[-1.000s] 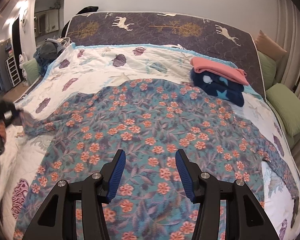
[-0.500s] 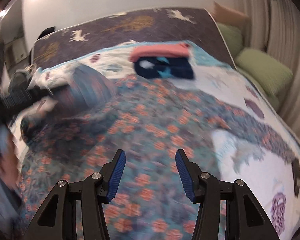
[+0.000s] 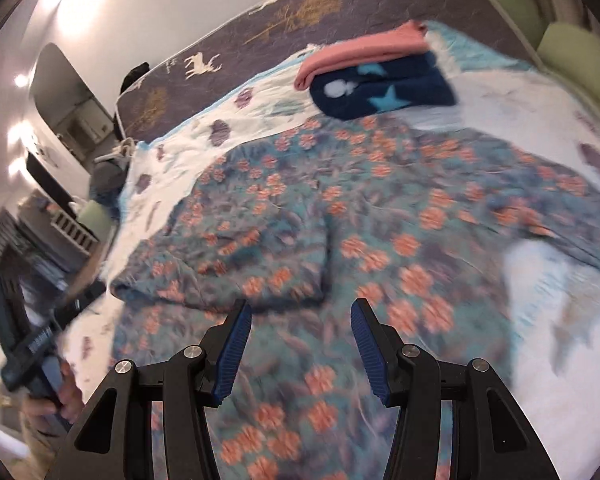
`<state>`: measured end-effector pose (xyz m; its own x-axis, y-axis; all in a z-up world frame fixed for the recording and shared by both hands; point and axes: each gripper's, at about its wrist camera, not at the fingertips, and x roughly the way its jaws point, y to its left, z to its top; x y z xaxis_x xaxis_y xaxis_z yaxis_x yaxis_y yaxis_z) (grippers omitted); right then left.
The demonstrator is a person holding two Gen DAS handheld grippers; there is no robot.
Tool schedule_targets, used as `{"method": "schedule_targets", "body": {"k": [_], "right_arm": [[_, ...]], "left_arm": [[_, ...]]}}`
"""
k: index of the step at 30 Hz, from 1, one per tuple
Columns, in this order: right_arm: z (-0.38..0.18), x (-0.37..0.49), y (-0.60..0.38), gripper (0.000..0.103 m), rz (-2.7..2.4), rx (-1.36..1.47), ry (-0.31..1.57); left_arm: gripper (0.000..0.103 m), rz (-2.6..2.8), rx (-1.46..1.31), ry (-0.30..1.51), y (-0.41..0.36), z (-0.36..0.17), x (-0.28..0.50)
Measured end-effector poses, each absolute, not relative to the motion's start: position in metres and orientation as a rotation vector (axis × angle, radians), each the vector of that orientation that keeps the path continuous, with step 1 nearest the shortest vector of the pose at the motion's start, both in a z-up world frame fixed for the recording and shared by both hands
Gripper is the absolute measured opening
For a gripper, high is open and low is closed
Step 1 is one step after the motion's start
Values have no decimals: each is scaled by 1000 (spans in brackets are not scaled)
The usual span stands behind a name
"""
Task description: Fold small clothes
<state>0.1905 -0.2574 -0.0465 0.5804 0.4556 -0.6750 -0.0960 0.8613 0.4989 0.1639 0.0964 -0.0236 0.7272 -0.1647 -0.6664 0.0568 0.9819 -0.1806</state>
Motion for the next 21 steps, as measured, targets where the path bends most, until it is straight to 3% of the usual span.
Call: {"method": "schedule_targets", "body": {"k": [7, 9, 12, 13, 14, 21], "right_arm": [[-70, 250, -253, 53, 361, 463, 978], [-70, 271, -246, 60, 385, 456, 984], [-72, 295, -235, 60, 376, 466, 1004], [-70, 299, -231, 51, 360, 453, 995], [-69, 300, -228, 6, 347, 436, 996], [1, 244, -253, 4, 286, 420, 698]], "left_arm": [[67, 20, -96, 895, 140, -69, 183], [67, 23, -137, 918, 142, -79, 193], [67, 33, -156, 910, 139, -84, 210], [67, 44, -154, 907, 138, -83, 213], [67, 65, -148, 903, 137, -81, 217], [67, 179, -5, 823, 131, -74, 213]]}}
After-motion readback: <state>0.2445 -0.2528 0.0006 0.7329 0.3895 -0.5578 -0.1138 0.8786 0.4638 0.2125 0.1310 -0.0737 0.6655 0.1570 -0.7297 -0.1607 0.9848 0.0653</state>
